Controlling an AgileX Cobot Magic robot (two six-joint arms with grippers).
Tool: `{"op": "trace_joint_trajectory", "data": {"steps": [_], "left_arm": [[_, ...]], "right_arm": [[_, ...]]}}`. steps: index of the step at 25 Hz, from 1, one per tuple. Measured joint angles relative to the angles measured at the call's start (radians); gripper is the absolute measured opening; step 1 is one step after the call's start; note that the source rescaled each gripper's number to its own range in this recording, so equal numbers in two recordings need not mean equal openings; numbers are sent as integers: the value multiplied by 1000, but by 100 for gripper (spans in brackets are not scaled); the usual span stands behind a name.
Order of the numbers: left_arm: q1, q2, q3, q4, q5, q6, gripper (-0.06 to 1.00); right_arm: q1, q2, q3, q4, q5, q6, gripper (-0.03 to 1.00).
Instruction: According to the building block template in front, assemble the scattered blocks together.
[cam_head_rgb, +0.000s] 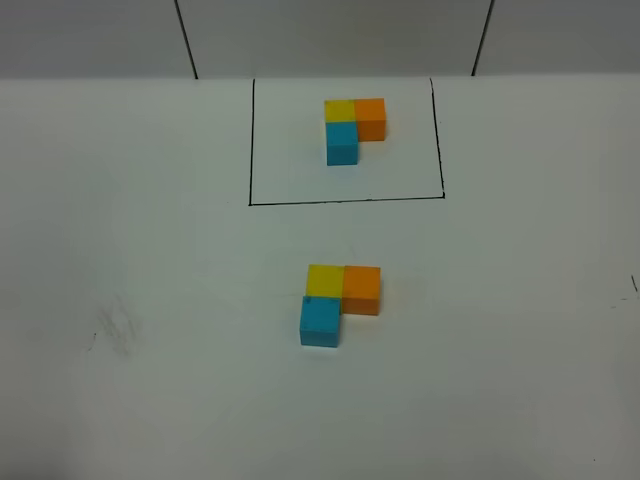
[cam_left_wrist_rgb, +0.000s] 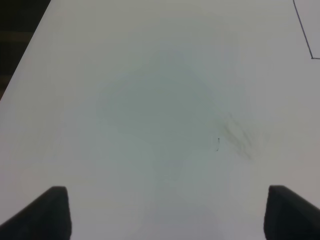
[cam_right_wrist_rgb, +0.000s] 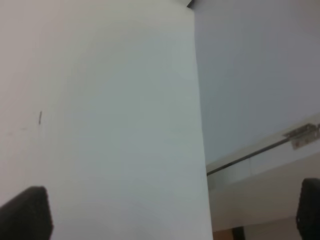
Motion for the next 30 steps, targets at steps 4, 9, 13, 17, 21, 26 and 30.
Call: {"op": "trace_joint_trajectory", "data": {"steps": [4, 9, 13, 17, 21, 26, 30], "left_arm": [[0, 0, 0, 0, 0, 0, 66], [0, 0, 0, 0, 0, 0, 66], [0, 0, 0, 0, 0, 0, 66], [0, 0, 0, 0, 0, 0, 66], [0, 0, 0, 0, 0, 0, 66], [0, 0, 0, 0, 0, 0, 66], [0, 0, 0, 0, 0, 0, 66]], "right_arm": [[0, -154, 58, 8, 25, 88, 99], [0, -295, 160, 69, 71, 112, 98], [0, -362, 238, 114, 71, 140, 97], [0, -374, 287, 156, 59, 183, 96], [0, -374, 292, 167, 47, 197, 95], [0, -374, 292, 160, 43, 217, 83], [0, -376, 292, 160, 42, 220, 64]]}}
